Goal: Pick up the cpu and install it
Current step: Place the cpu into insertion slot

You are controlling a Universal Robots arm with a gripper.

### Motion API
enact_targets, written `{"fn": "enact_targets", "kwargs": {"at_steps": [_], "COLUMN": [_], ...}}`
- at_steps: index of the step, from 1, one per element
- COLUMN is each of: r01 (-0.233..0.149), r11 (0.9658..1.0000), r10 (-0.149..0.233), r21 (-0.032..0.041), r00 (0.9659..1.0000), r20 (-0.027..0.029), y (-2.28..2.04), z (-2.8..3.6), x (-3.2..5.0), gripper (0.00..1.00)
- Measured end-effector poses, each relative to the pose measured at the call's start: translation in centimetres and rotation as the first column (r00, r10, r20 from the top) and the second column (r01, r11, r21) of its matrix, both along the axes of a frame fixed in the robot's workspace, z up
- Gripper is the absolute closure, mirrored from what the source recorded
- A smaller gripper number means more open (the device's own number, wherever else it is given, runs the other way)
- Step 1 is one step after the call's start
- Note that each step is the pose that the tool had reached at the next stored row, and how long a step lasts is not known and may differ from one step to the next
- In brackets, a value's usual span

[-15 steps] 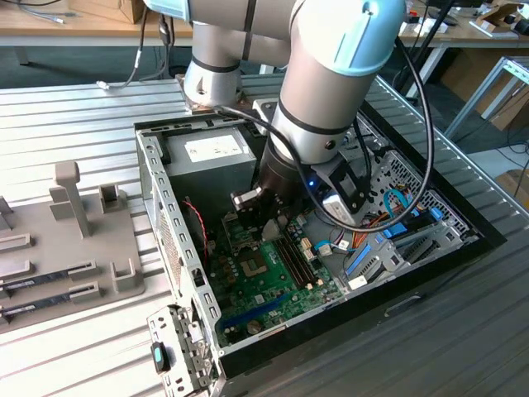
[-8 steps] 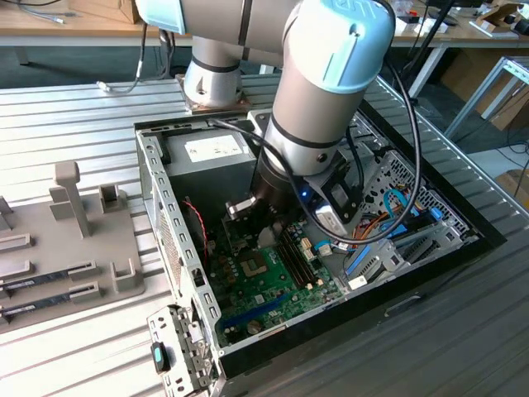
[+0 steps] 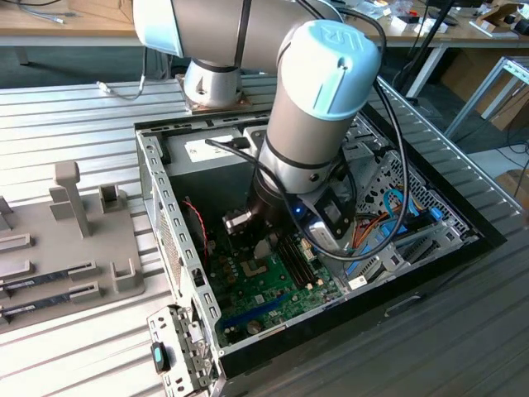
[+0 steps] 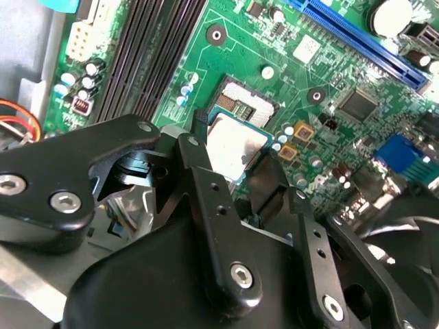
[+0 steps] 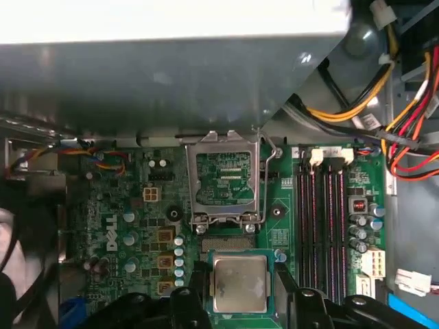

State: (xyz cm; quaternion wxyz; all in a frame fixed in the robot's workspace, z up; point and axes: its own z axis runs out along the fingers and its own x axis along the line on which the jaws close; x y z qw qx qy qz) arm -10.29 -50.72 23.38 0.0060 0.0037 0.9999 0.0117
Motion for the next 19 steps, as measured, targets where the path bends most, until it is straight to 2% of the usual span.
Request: {"fn": "enact_targets", "kwargs": {"at_steps": [5, 7, 8, 14, 16, 19], "r01": [-0.003, -0.004, -0.005, -0.005, -0.005, -0.005], "r11": [1.0, 0.9999, 0.9998, 0.9997, 0.9996, 0.9995], "r10": [0.003, 0.004, 0.005, 0.005, 0.005, 0.005], "r21": [-0.0012, -0.0095, -0.02, -0.0232, -0.0288, -0.0304], "r00": [1.0, 1.0, 1.0, 1.0, 1.0, 1.0], "r20": [-0.0002, -0.0002, -0.0002, 0.0, -0.0003, -0.0002], "y": [-0.19, -0.19, -0.19, -0.18, -0.19, -0.18], "z": [-1.17, -1.31, -1.37, -1.45, -1.65, -2.16], "x": [0.0, 0.0, 0.0, 0.0, -0.09, -0.42], "gripper": [0.53, 0.53, 0.53, 0.53, 0.53, 0.53]}}
